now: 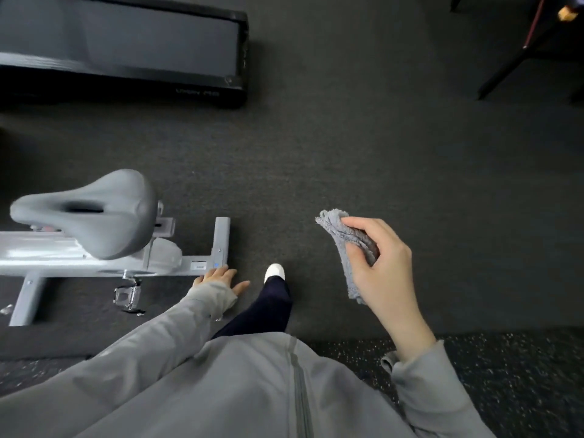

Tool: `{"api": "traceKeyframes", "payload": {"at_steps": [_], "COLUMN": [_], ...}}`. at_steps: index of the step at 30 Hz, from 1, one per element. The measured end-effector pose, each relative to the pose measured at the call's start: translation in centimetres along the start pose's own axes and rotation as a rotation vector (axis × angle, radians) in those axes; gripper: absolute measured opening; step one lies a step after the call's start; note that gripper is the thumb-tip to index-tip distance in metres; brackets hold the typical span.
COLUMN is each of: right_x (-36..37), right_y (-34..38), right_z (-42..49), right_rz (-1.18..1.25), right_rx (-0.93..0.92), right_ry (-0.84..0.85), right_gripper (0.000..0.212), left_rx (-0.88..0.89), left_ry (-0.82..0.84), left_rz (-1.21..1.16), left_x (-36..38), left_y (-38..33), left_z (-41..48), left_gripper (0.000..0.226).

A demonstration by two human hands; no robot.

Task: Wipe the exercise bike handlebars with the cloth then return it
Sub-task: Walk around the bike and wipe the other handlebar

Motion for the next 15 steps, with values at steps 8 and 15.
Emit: {"api": "traceKeyframes", "payload": {"at_steps": [8, 15], "right_x": [2.2, 5.1], "right_y": [-0.7, 2.2], "right_z": [15.1, 27.0], "right_rz": [-0.014, 0.019], "right_rx": [-0.053, -0.17], "right_ry": [0.116, 0.282], "right_gripper": [0.037, 0.035], "left_rx": [-0.047, -0.115], "left_ry": [0.076, -0.052], "left_rz": [-0.136, -0.364], "left_x": [-7.8, -16.4], "left_y": [-2.4, -1.1], "left_z": [9.7, 12.4], "left_gripper": [0.061, 0.06]}}
Point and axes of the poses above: each hand's wrist, its own z-axis towards the middle knuckle, its own x-axis out of the palm, y = z × x, the point moved 7 cm from there along z, towards the middle knuckle, and after that the axes turned 8 degrees about y, right-handed, at the moved point
